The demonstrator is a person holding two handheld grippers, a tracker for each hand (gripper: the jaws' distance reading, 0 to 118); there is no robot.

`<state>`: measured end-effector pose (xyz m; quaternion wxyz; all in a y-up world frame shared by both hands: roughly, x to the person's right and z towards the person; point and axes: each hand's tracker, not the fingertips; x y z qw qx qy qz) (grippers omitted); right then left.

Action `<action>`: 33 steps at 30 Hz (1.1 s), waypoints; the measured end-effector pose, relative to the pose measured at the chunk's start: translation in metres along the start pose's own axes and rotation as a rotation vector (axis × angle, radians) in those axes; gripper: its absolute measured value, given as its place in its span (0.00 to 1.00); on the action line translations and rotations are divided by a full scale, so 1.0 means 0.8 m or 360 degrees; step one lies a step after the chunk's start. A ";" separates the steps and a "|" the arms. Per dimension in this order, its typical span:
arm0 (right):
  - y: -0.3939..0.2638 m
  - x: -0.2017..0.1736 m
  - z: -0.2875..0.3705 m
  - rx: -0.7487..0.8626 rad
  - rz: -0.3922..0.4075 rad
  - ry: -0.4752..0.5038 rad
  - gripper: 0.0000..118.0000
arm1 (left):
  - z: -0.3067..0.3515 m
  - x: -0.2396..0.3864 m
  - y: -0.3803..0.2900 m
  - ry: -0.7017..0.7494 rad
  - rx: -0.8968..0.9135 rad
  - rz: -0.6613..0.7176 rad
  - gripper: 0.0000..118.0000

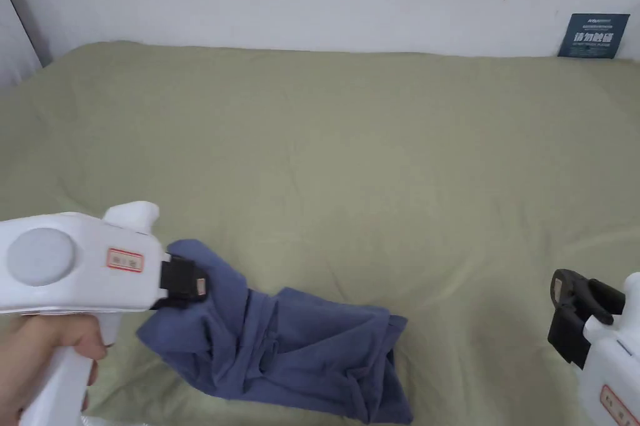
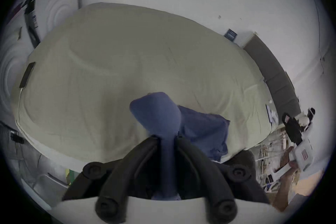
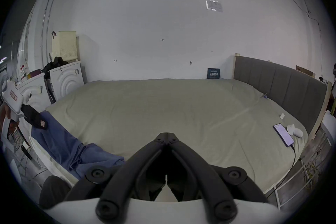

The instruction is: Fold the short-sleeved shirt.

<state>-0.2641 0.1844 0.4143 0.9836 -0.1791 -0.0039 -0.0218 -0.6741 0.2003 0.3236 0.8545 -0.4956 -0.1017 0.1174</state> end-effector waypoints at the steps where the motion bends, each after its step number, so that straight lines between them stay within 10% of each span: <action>1: -0.001 0.000 0.003 -0.0004 -0.0005 -0.0002 0.00 | -0.009 0.020 -0.001 -0.0029 -0.0039 -0.0044 0.07; 12: -0.026 0.016 0.010 -0.0115 -0.0046 -0.0040 0.00 | -0.146 0.166 -0.022 -0.0017 -0.0243 -0.0291 0.08; 13: -0.027 0.017 0.010 -0.0123 -0.0050 -0.0044 0.00 | -0.158 0.171 -0.024 -0.0047 -0.0251 -0.0346 0.20; 15: -0.029 0.019 0.011 -0.0139 -0.0059 -0.0050 0.00 | -0.178 0.173 -0.024 -0.0069 -0.0250 -0.0312 0.96; 16: -0.030 0.020 0.013 -0.0142 -0.0058 -0.0053 0.00 | -0.173 0.169 -0.025 -0.0088 -0.0243 -0.0290 1.00; 22: -0.036 0.024 0.010 -0.0151 -0.0082 -0.0062 0.00 | -0.112 0.129 -0.016 -0.0344 -0.0021 -0.0137 0.63; 24: -0.037 0.023 0.009 -0.0160 -0.0094 -0.0059 0.00 | -0.103 0.109 -0.017 -0.0498 -0.0029 -0.0114 0.00; 33: -0.055 0.015 -0.001 -0.0293 -0.0184 0.0015 0.00 | -0.206 0.092 -0.073 -0.0786 -0.0397 -0.0057 0.00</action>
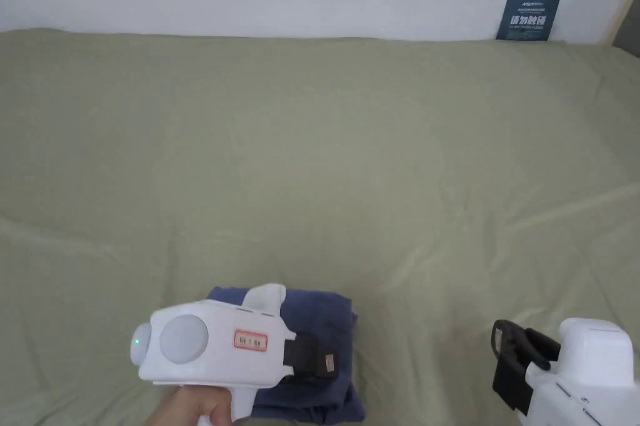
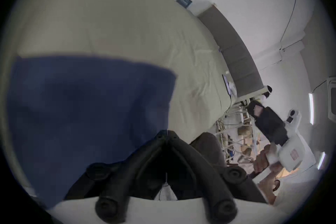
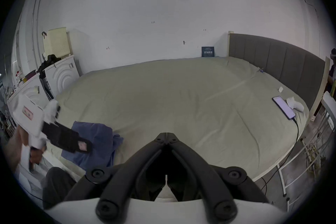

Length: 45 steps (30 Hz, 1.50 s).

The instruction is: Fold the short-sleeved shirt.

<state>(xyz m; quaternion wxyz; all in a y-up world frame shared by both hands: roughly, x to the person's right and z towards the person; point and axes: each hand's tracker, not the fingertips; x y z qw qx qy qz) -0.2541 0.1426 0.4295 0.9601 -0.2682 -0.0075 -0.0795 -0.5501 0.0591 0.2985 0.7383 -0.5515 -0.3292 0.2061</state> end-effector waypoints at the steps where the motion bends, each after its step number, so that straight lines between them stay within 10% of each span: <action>1: -0.001 0.000 0.000 -0.0016 -0.0006 -0.0008 0.00 | -0.014 -0.015 -0.003 0.0035 -0.0006 0.0031 0.00; 12: 0.010 -0.025 -0.032 -0.0208 -0.0028 0.0351 0.00 | 0.075 0.000 0.005 -0.0127 0.0167 0.0000 0.00; 22: -0.010 -0.093 -0.213 -0.0798 -0.0674 0.1420 0.00 | 0.201 -0.090 0.021 0.0197 0.0399 0.0095 0.00; 27: -0.052 -0.072 -0.282 -0.1046 -0.0912 0.1353 0.00 | 0.197 -0.125 0.027 0.0141 0.0320 0.0165 0.00; 28: -0.064 -0.065 -0.291 -0.1079 -0.1002 0.1393 0.00 | 0.193 -0.130 0.029 0.0116 0.0295 0.0160 0.08; 31: -0.088 -0.041 -0.317 -0.1158 -0.1420 0.1578 0.00 | 0.176 -0.139 0.040 -0.0032 0.0211 0.0162 1.00; 39: -0.076 -0.055 -0.297 -0.1174 -0.1378 0.1593 0.00 | 0.096 -0.156 0.058 -0.0351 0.0010 0.0331 0.92; 43: -0.056 -0.059 -0.288 -0.1178 -0.1231 0.1489 0.00 | 0.088 -0.168 0.054 -0.0162 0.0039 0.0303 0.34; 45: -0.040 -0.067 -0.273 -0.1133 -0.1075 0.1457 0.00 | 0.097 -0.168 0.048 -0.0242 0.0048 0.0392 0.33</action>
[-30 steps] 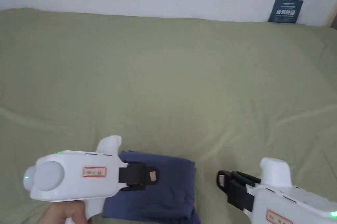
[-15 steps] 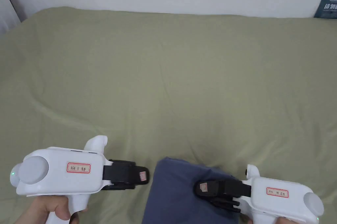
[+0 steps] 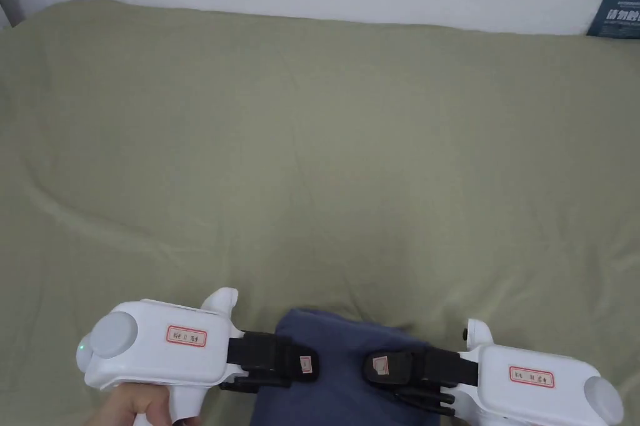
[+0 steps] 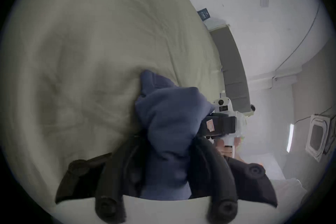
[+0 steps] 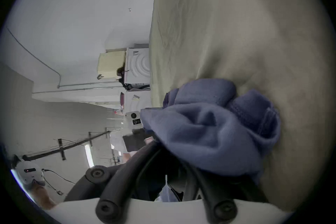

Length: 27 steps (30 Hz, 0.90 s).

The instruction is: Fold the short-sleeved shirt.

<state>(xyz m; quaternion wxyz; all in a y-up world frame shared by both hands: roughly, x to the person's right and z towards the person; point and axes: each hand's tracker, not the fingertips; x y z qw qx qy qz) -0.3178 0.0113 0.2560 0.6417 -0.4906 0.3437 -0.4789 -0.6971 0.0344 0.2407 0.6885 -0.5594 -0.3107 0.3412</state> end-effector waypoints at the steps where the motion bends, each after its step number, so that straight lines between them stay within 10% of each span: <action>1: -0.003 -0.013 0.002 -0.0003 0.0066 -0.0044 0.00 | 0.005 0.004 -0.002 0.0038 0.0018 -0.0048 0.32; 13: 0.009 -0.079 -0.004 0.0024 0.0404 -0.0112 0.00 | 0.244 -0.061 0.052 0.0393 0.0332 0.0013 0.30; 27: 0.038 -0.077 -0.015 0.0162 0.0445 -0.0180 0.00 | 0.410 -0.158 0.146 0.0758 0.0398 0.0167 0.30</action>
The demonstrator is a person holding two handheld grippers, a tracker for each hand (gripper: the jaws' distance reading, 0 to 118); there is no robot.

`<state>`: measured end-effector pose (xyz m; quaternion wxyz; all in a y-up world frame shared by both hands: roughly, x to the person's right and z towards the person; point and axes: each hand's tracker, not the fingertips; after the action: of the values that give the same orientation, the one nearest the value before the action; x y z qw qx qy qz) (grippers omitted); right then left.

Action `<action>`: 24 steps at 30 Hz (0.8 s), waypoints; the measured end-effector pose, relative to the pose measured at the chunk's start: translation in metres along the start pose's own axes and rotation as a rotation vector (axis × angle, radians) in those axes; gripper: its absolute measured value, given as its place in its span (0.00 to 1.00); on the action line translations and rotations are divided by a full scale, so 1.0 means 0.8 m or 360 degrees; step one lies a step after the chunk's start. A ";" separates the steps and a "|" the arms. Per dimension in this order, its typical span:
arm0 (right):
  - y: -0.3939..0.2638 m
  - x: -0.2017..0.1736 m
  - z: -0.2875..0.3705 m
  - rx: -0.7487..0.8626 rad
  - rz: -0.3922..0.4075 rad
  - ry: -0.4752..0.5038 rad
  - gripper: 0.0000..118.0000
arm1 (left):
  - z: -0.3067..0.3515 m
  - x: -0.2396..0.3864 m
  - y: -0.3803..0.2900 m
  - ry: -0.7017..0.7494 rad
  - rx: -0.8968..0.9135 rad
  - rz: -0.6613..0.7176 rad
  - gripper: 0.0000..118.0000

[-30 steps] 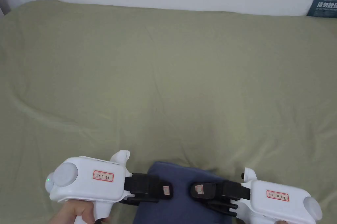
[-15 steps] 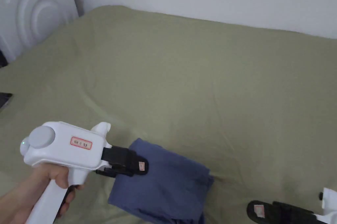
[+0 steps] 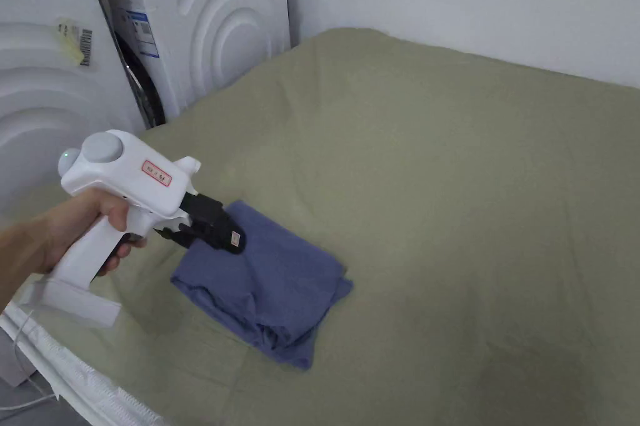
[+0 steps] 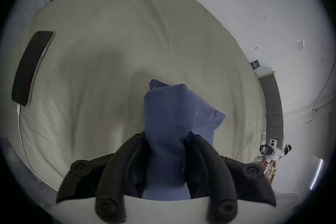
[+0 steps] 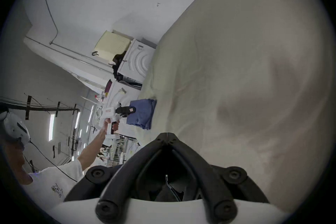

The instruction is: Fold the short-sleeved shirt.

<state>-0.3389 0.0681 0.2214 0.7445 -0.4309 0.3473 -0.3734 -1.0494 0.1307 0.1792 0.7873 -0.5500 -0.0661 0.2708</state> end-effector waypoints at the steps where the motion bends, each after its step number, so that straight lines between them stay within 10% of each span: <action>1: 0.002 0.002 0.002 0.0007 -0.0002 -0.0003 0.00 | 0.002 -0.043 0.035 0.0004 -0.0007 -0.0008 0.36; 3: 0.005 0.005 0.006 0.0022 -0.0004 -0.0025 0.00 | 0.004 -0.059 0.047 0.0121 0.0022 -0.0043 0.91; 4: 0.004 0.001 0.007 0.0027 -0.0007 -0.0025 0.00 | 0.006 -0.060 0.048 0.0147 0.0040 -0.0046 1.00; 10: 0.009 -0.003 0.032 0.0055 0.0005 -0.0019 0.00 | 0.050 -0.042 0.014 0.0161 0.0205 -0.0057 0.95; 12: 0.009 -0.008 0.047 0.0074 0.0033 -0.0019 0.00 | 0.064 -0.025 0.007 0.0165 0.0284 -0.0095 0.75; 14: 0.008 -0.015 0.065 0.0099 0.0068 -0.0016 0.00 | 0.073 0.033 -0.024 0.0162 0.0351 -0.0120 0.00; 21: 0.010 -0.066 0.148 0.0320 0.0336 -0.0173 0.00 | 0.052 0.183 -0.068 0.0086 0.0523 -0.0423 0.00; 24: 0.010 -0.105 0.183 0.0516 0.0607 -0.0493 0.00 | 0.026 0.280 -0.107 0.0191 0.0642 -0.0578 0.00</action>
<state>-0.2539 0.1986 0.2874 0.9046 -0.2852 0.2399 -0.2071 -0.8382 0.2385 0.2213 0.9191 -0.3762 -0.0617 0.0999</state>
